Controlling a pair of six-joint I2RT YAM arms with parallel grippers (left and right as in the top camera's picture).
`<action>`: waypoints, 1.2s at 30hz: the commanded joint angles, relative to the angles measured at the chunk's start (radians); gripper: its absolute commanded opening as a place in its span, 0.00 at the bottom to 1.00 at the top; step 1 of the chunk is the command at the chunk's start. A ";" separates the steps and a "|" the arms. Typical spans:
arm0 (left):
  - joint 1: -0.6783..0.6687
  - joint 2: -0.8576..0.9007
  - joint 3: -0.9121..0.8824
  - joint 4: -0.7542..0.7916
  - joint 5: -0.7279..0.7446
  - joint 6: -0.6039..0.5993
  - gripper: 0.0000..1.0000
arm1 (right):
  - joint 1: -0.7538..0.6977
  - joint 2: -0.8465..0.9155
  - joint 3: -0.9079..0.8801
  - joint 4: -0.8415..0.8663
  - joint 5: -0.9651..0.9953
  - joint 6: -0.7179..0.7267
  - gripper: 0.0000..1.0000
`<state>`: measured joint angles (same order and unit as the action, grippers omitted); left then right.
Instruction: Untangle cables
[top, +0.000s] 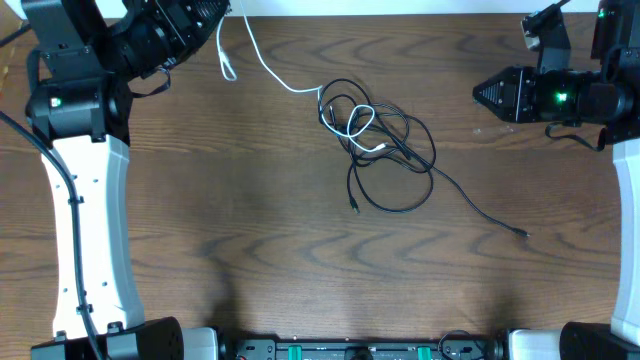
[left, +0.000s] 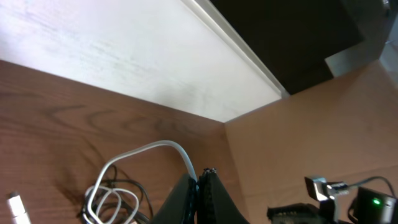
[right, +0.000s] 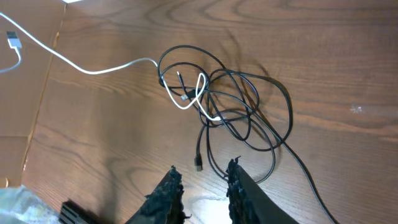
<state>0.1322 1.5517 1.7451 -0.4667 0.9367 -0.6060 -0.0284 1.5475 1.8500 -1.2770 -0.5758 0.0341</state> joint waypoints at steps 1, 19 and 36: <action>-0.047 -0.010 0.012 0.025 -0.058 0.012 0.08 | 0.004 0.002 -0.001 -0.002 0.002 -0.017 0.38; -0.150 -0.016 0.015 0.846 -0.129 -0.608 0.08 | 0.206 0.154 -0.013 0.104 0.001 -0.016 0.62; -0.144 0.066 0.001 -0.381 -0.392 0.398 0.17 | 0.228 0.267 -0.013 0.159 0.070 0.054 0.72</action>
<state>-0.0147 1.5757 1.7489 -0.7818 0.6380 -0.4877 0.2192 1.8114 1.8378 -1.1118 -0.5179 0.0795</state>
